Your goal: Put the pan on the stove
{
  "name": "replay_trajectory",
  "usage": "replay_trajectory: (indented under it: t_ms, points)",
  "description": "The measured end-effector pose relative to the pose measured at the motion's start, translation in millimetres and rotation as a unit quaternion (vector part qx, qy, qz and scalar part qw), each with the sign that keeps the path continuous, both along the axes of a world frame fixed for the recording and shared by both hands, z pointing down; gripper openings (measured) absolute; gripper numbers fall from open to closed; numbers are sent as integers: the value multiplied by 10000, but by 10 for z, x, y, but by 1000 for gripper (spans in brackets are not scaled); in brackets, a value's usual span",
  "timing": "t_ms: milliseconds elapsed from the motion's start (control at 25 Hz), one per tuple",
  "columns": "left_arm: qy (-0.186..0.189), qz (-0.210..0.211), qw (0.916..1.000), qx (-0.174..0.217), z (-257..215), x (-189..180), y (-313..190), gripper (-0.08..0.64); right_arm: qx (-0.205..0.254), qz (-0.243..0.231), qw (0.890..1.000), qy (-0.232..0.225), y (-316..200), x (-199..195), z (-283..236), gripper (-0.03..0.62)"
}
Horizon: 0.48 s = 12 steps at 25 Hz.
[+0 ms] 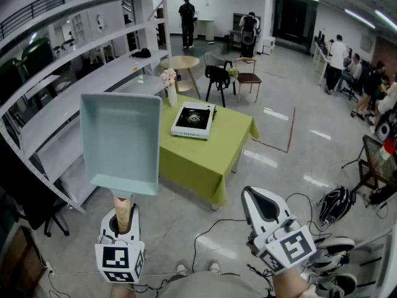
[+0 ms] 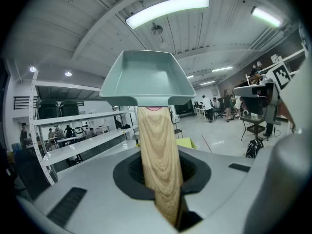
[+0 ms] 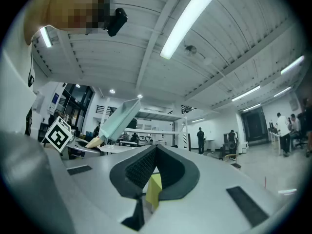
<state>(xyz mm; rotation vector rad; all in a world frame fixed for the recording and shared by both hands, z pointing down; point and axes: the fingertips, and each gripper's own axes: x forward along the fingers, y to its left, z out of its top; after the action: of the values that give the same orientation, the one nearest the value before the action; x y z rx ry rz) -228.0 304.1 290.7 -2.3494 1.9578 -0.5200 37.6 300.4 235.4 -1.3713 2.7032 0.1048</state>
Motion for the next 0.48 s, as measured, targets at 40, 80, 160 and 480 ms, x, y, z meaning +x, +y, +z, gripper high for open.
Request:
replay_trajectory:
  t_ms: [40, 80, 160, 480]
  points:
    - [-6, 12, 10000, -12, 19, 15, -18, 67, -49, -43, 10000, -14, -19, 1, 33, 6]
    - [-11, 24, 10000, -25, 37, 32, -37, 67, -91, -81, 9999, -22, -39, 3, 63, 6]
    - [-26, 37, 10000, -46, 63, 74, -76, 67, -137, -140, 9998, -11, -83, 21, 107, 6]
    - [-60, -43, 9999, -89, 120, 318, -194, 67, -253, -336, 9991, -58, -246, 234, 246, 6]
